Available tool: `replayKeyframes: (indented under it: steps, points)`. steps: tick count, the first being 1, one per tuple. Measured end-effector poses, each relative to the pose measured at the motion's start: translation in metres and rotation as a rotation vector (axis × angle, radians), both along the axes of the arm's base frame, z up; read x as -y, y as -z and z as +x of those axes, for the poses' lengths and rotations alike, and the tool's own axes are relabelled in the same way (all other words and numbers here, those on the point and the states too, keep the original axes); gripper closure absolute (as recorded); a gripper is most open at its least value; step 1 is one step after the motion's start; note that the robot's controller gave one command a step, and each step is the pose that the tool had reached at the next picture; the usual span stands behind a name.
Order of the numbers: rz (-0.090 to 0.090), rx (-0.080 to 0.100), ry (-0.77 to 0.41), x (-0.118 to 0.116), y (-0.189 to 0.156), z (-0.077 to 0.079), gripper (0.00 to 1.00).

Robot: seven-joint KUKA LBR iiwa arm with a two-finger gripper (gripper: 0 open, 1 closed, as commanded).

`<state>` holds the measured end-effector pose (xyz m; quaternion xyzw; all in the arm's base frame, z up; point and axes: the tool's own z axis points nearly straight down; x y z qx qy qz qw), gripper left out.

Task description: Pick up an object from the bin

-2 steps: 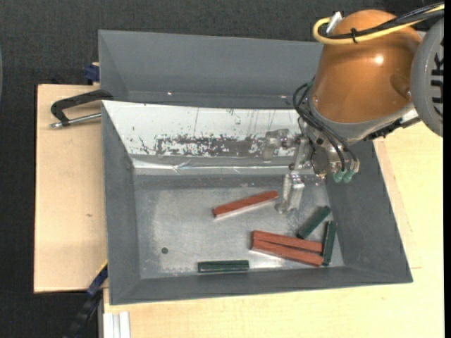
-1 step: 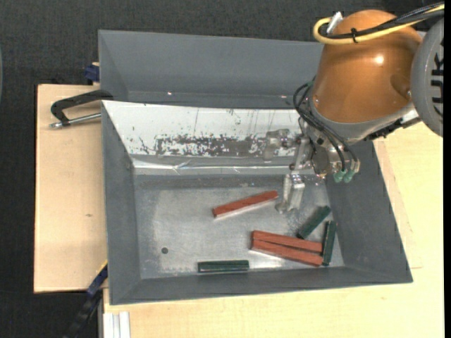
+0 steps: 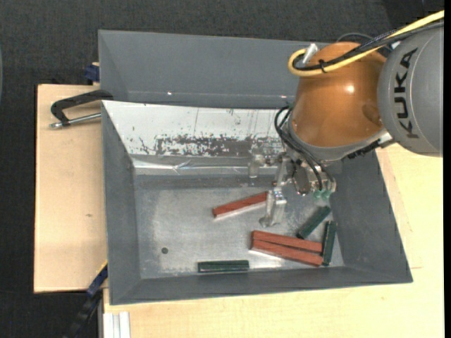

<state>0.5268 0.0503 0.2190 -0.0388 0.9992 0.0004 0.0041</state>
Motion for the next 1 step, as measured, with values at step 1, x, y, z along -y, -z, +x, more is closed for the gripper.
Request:
replayKeyframes:
  steps: [1]
  points:
    - [0.0,-0.002,-0.059,-0.0191,0.0673,0.0163,0.0]
